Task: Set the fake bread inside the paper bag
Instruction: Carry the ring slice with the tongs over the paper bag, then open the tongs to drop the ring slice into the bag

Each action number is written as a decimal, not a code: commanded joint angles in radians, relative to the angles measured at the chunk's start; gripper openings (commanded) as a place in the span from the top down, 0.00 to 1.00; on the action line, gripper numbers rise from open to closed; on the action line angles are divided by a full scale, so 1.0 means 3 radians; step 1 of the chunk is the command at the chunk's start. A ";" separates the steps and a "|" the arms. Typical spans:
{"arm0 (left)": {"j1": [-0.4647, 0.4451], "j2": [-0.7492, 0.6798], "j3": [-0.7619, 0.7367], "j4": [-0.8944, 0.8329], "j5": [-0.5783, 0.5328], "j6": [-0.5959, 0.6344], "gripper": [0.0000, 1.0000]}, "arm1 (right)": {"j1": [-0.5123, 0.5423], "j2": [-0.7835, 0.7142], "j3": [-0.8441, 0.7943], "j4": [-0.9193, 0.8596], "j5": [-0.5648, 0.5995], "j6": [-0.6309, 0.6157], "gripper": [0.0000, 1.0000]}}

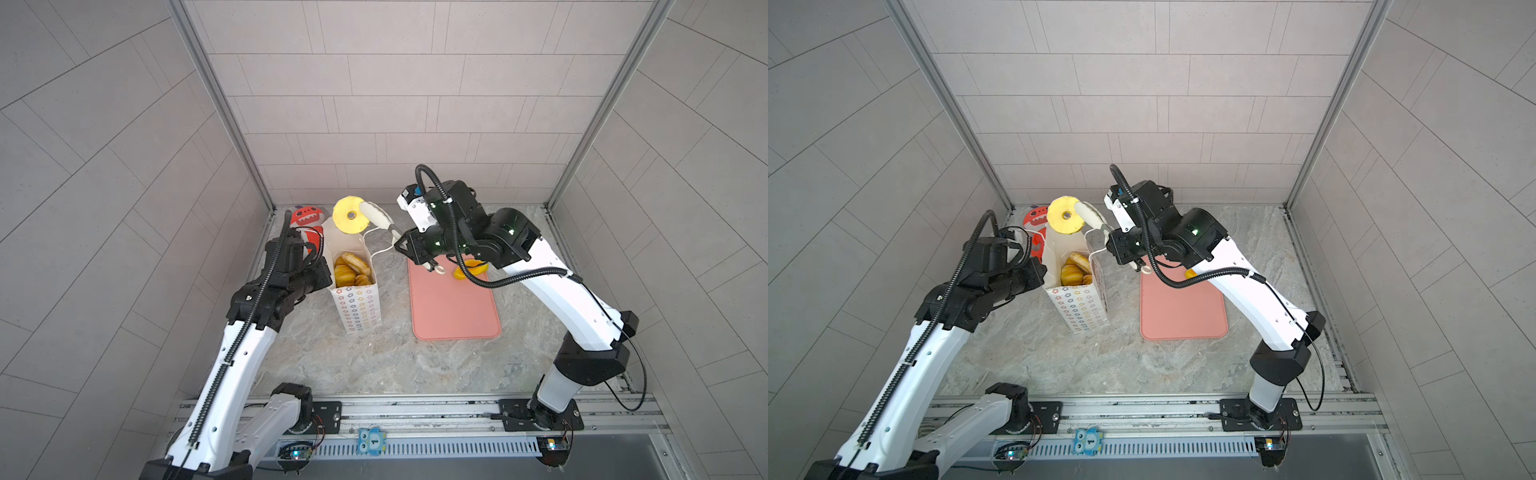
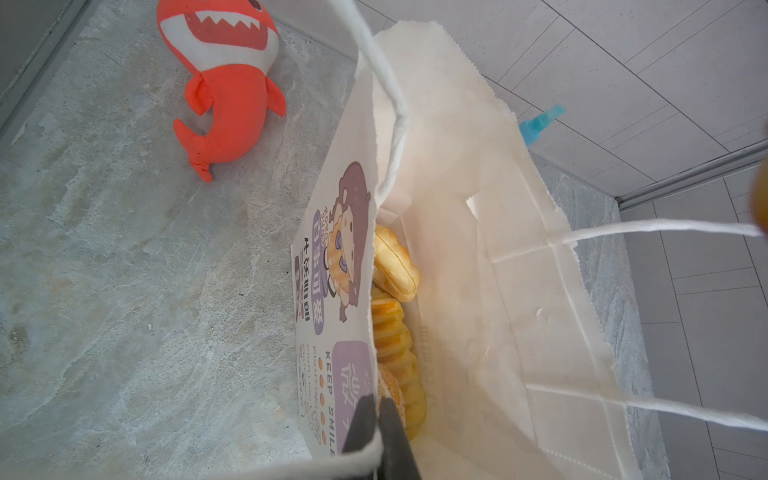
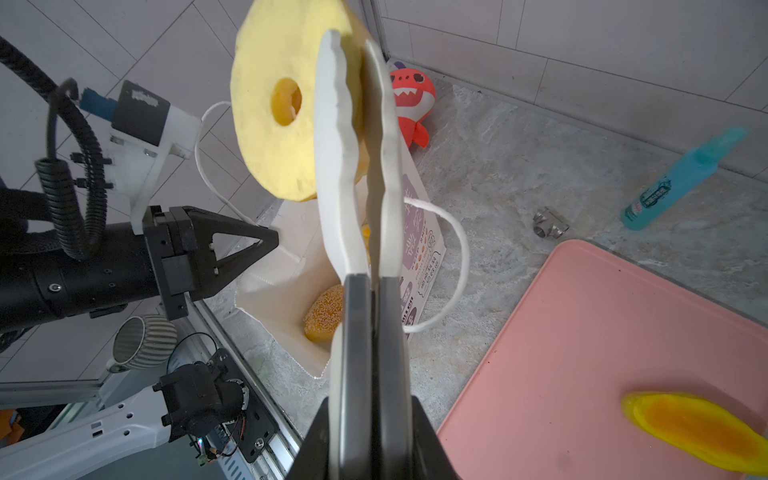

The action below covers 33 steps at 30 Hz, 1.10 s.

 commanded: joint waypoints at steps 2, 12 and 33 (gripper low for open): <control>0.0018 -0.0064 0.0088 -0.0086 -0.0016 0.0045 0.94 | 0.0106 0.0116 0.0222 -0.0113 0.0220 -0.0102 0.79; 0.0019 -0.0062 0.0083 -0.0075 -0.0031 0.0043 0.94 | 0.0253 0.0415 0.0428 -0.0350 0.0418 -0.0234 0.79; 0.0020 -0.0060 0.0075 -0.0086 -0.0031 0.0040 0.94 | 0.0365 0.0503 0.0491 -0.0502 0.0628 -0.0336 0.59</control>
